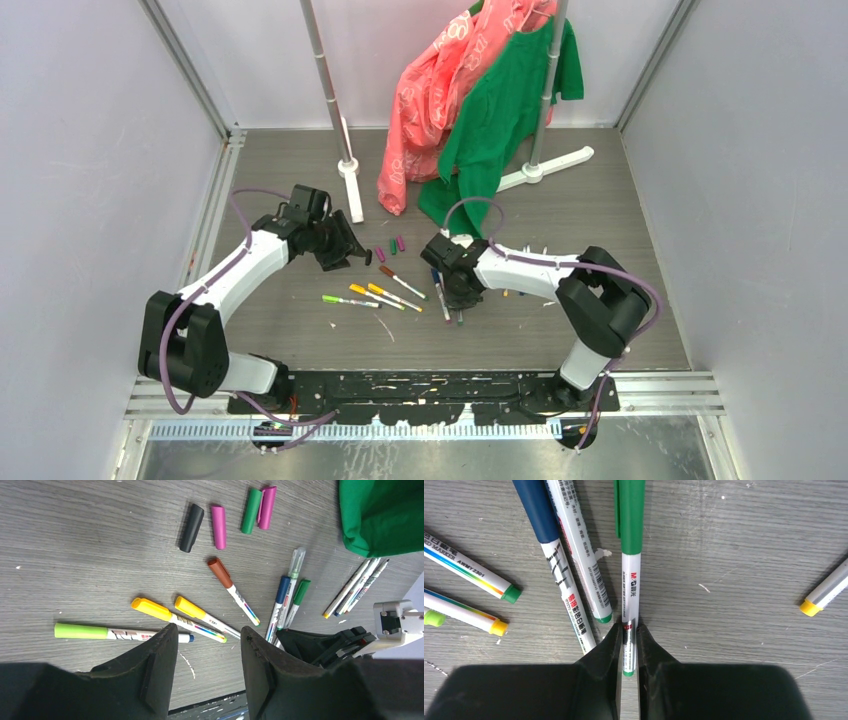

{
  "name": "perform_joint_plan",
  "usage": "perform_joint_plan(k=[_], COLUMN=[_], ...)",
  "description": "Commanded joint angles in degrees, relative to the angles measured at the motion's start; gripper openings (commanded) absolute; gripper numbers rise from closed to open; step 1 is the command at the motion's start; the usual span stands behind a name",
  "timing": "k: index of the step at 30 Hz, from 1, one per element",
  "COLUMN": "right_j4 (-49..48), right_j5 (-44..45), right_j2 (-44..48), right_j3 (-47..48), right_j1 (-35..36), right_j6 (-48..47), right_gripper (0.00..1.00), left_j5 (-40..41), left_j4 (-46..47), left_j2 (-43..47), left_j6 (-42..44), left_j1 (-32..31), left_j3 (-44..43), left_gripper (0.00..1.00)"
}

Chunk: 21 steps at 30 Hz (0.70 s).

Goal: Open the pen caps

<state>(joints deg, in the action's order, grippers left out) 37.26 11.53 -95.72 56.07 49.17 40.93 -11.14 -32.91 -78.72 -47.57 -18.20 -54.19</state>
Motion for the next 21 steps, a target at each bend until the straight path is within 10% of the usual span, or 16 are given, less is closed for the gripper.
perform_joint_plan(k=[1, 21], right_j4=[4.70, 3.76], right_j5=[3.19, -4.24], right_j2=[1.79, 8.34], right_j3=[-0.52, 13.44], right_j1=[0.31, 6.55], right_j6=[0.56, -1.58], right_gripper=[0.01, 0.01], left_j5=[-3.52, -20.99], left_j4=[1.10, 21.36], left_j2=[2.61, 4.87], left_j6=[-0.27, -12.43], left_j1=[0.09, -0.39], left_j3=[-0.55, 6.94], left_gripper=[0.50, 0.51])
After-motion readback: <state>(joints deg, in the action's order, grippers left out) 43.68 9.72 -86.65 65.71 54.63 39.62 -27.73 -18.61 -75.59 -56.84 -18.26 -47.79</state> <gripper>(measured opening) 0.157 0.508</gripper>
